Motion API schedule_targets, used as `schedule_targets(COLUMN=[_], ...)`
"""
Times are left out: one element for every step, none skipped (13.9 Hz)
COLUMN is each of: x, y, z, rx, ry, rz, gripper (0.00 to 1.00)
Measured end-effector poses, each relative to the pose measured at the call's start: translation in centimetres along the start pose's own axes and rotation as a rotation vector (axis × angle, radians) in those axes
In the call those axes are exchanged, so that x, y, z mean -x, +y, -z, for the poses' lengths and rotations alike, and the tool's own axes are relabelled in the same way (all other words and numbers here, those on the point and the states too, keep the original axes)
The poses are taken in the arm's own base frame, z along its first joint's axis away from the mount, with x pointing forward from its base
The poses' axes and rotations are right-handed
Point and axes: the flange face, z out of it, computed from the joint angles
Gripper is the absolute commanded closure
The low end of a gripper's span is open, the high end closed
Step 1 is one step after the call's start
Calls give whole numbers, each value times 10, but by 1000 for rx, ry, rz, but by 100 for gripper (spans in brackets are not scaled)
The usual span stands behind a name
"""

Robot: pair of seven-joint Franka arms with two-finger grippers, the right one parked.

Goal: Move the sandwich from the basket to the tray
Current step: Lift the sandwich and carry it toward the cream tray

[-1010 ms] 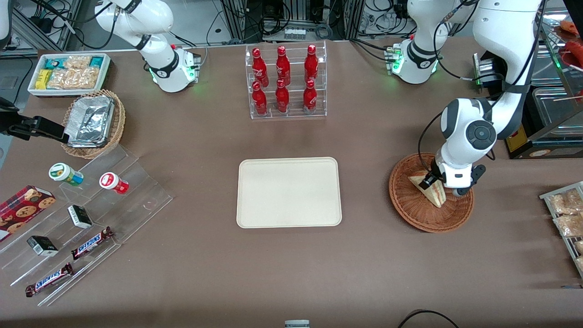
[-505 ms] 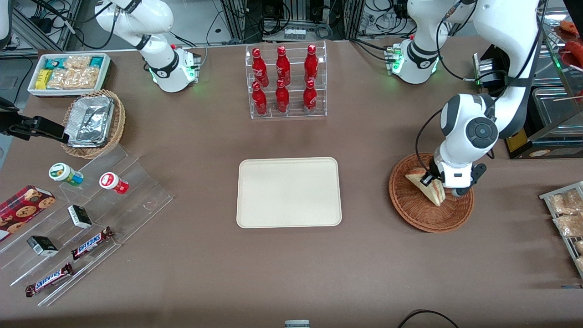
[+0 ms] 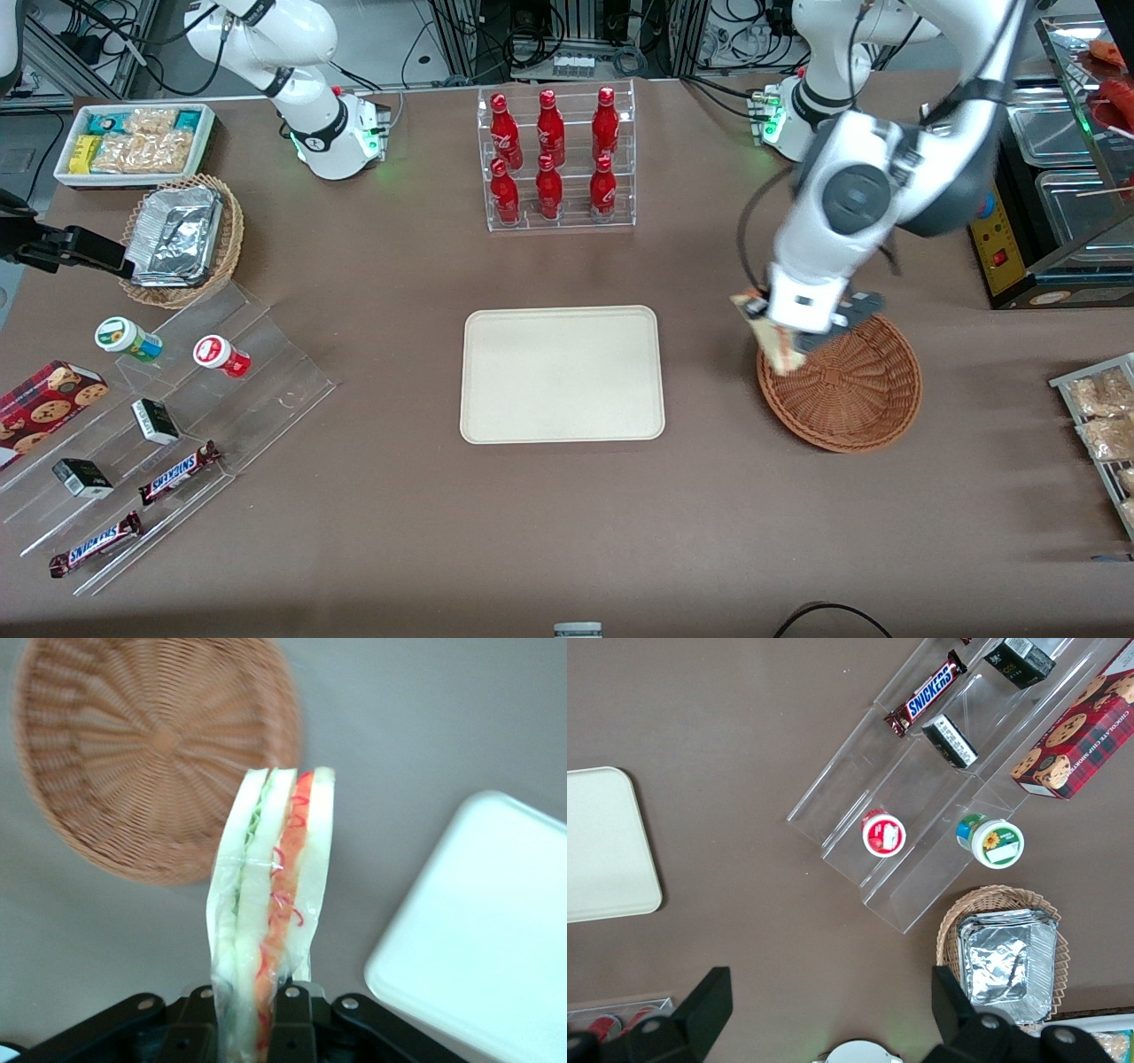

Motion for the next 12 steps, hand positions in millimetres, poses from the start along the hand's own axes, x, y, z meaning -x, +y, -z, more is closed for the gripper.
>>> schedule_targets(x=[18, 34, 48, 60, 70, 78, 87, 97, 107, 113, 117, 117], y=[19, 36, 54, 71, 87, 103, 121, 141, 160, 177, 190, 201], z=[3, 2, 0, -4, -9, -17, -27, -38, -51, -66, -84, -100], rx=[7, 5, 4, 6, 6, 3, -1, -4, -10, -22, -36, -38], ry=[4, 11, 18, 18, 17, 20, 25, 28, 37, 55, 73, 81], rz=[-49, -99, -148, -190, -230, -274, -320, -353, -368, -374, -381, -389], gripper=[98, 98, 98, 98, 97, 96, 96, 96, 96, 96, 95, 95])
